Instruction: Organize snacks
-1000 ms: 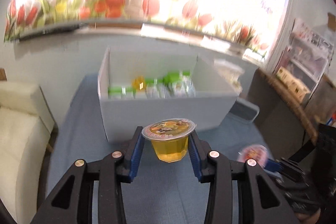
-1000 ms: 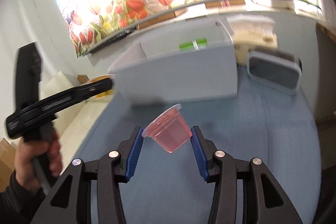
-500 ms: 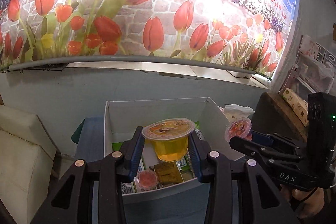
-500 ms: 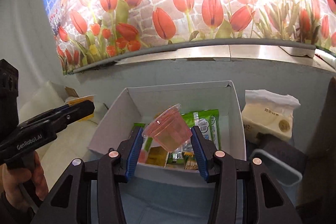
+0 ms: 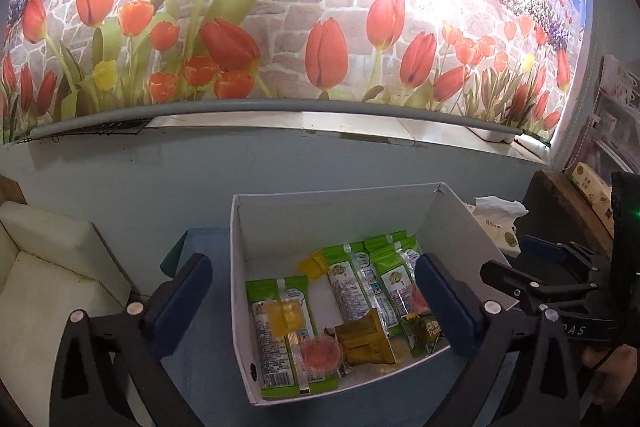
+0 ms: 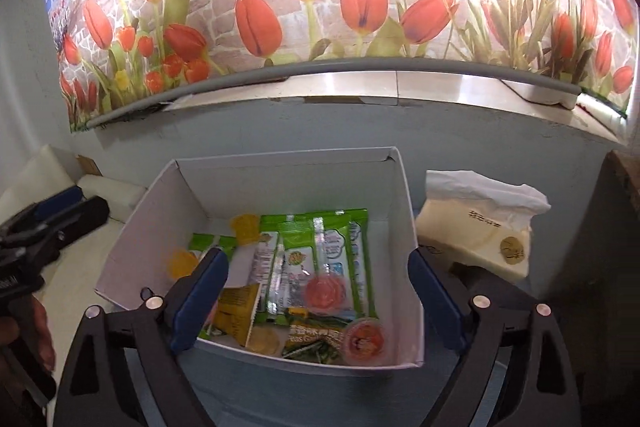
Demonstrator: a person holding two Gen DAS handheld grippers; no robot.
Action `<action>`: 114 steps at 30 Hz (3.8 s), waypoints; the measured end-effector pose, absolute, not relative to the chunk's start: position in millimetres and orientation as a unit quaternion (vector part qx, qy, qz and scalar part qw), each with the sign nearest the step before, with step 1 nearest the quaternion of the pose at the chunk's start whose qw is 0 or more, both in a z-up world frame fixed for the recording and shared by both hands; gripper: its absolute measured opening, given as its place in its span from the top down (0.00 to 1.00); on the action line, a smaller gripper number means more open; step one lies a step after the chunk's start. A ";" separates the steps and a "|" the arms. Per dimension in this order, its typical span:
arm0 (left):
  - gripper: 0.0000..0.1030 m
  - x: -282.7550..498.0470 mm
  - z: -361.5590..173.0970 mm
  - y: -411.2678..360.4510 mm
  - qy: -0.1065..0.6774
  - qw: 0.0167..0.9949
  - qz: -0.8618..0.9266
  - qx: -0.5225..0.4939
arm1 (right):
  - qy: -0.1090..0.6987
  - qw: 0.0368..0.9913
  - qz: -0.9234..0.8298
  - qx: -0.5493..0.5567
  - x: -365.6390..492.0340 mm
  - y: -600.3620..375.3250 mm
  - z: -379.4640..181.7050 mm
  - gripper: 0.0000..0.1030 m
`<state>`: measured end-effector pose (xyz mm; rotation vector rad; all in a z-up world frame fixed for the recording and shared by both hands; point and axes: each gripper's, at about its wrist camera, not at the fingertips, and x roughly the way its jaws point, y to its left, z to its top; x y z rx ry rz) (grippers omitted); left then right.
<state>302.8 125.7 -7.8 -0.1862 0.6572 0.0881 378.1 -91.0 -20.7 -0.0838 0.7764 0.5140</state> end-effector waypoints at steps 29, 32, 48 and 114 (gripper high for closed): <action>0.00 44.5 51.4 22.2 0.246 0.967 0.038 -0.045 | 0.291 0.919 0.265 0.000 105.9 -184.2 53.2 0.00; 0.00 22.3 42.9 13.8 0.259 0.964 0.026 -0.054 | 0.287 0.920 0.266 -0.005 84.8 -194.2 56.9 0.00; 0.00 -26.7 46.8 19.8 0.282 0.956 0.033 -0.071 | 0.289 0.918 0.270 -0.022 47.1 -196.0 54.7 0.00; 0.00 -19.6 41.4 7.2 0.300 0.952 0.010 -0.067 | 0.294 0.919 0.262 -0.020 43.2 -201.5 55.9 0.00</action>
